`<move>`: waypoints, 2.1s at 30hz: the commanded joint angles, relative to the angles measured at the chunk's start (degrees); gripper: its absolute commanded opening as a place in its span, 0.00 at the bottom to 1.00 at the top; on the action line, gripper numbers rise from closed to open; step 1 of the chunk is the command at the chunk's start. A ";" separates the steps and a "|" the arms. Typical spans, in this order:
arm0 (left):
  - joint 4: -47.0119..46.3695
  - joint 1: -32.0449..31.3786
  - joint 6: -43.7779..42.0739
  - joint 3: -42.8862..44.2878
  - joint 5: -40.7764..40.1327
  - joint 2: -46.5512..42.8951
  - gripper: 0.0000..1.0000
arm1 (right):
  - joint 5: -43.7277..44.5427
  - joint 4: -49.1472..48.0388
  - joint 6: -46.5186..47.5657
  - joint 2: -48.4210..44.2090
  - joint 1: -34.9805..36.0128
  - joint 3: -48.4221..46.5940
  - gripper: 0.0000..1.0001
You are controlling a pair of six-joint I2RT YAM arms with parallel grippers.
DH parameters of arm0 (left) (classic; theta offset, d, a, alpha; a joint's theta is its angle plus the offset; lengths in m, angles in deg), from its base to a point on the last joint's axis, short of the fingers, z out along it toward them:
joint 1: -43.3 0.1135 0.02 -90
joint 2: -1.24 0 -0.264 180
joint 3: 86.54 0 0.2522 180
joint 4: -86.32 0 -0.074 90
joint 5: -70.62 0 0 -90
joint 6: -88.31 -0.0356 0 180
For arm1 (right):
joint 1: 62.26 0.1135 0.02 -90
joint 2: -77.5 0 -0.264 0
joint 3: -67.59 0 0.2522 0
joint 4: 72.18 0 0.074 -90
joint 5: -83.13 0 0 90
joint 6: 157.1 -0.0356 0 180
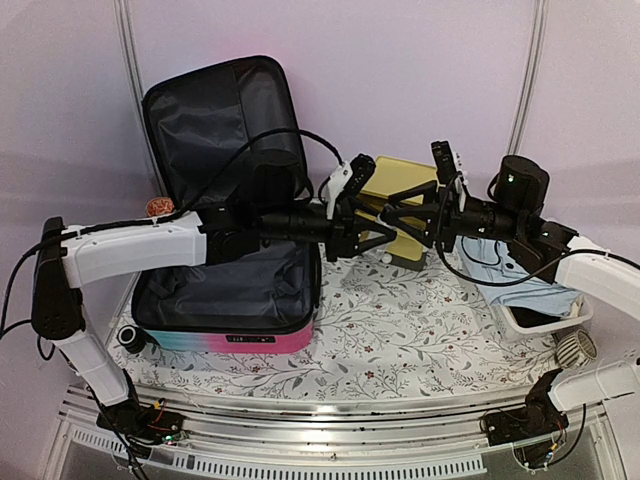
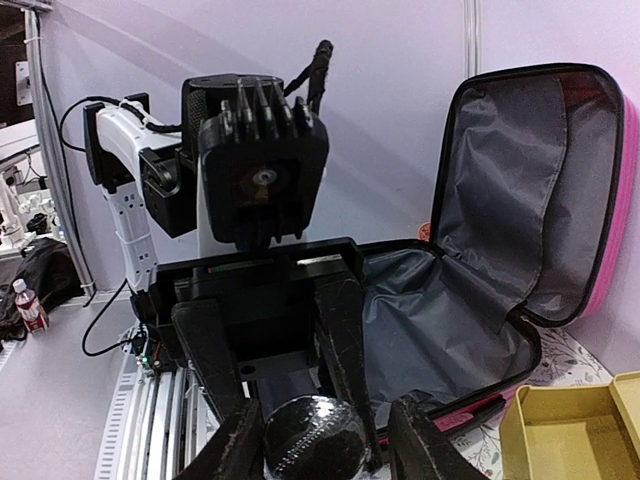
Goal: Open, take out, and arrange the luggage
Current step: Pass from the left arm to the right, then place the makeup in the drawer.
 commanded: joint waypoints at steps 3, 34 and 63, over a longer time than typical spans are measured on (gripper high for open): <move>-2.82 -0.98 -0.62 1.26 0.28 0.25 0.24 | -2.45 -0.97 -0.32 0.57 0.23 -0.11 0.33; 0.18 -0.94 -0.25 -11.02 -24.27 -15.94 0.98 | 29.62 8.32 6.95 0.02 0.16 -2.79 0.03; 3.62 11.10 10.40 -19.90 -27.45 -29.11 0.98 | 46.85 20.73 11.13 13.77 0.14 -17.34 0.03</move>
